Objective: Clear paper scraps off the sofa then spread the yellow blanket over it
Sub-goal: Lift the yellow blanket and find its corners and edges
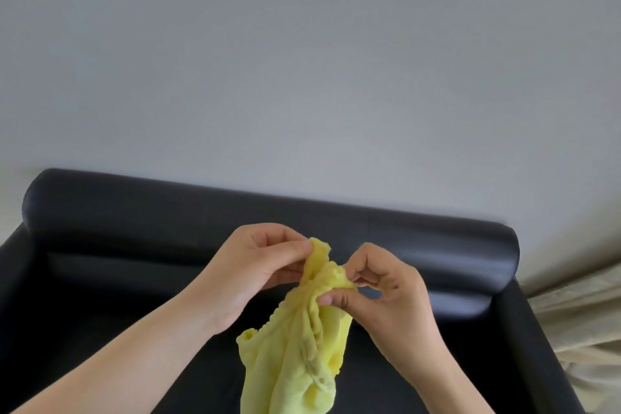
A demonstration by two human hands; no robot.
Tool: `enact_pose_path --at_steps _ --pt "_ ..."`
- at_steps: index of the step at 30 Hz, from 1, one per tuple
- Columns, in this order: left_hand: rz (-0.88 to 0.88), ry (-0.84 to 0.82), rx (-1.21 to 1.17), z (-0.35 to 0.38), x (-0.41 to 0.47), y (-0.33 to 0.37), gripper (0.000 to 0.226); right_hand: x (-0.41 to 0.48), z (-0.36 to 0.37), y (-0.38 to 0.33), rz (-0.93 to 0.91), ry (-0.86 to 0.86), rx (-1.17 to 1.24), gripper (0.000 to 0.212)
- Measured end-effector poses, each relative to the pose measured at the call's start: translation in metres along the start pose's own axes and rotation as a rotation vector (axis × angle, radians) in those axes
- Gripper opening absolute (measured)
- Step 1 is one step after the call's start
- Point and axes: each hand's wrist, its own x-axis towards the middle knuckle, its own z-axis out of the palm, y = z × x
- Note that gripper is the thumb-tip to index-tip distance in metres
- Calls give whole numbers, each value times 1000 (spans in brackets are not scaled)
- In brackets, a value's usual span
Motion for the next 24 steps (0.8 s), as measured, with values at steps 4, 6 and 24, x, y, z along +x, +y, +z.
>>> enact_pose_path --at_steps 4,6,24 --pt "151 -59 262 5 -3 4 11 4 -6 3 13 -52 -16 29" --pt "153 -63 276 6 -2 4 11 2 -8 2 -4 -57 -10 27" --pt "257 -193 242 3 -7 -6 20 7 -15 5 184 -130 138 27"
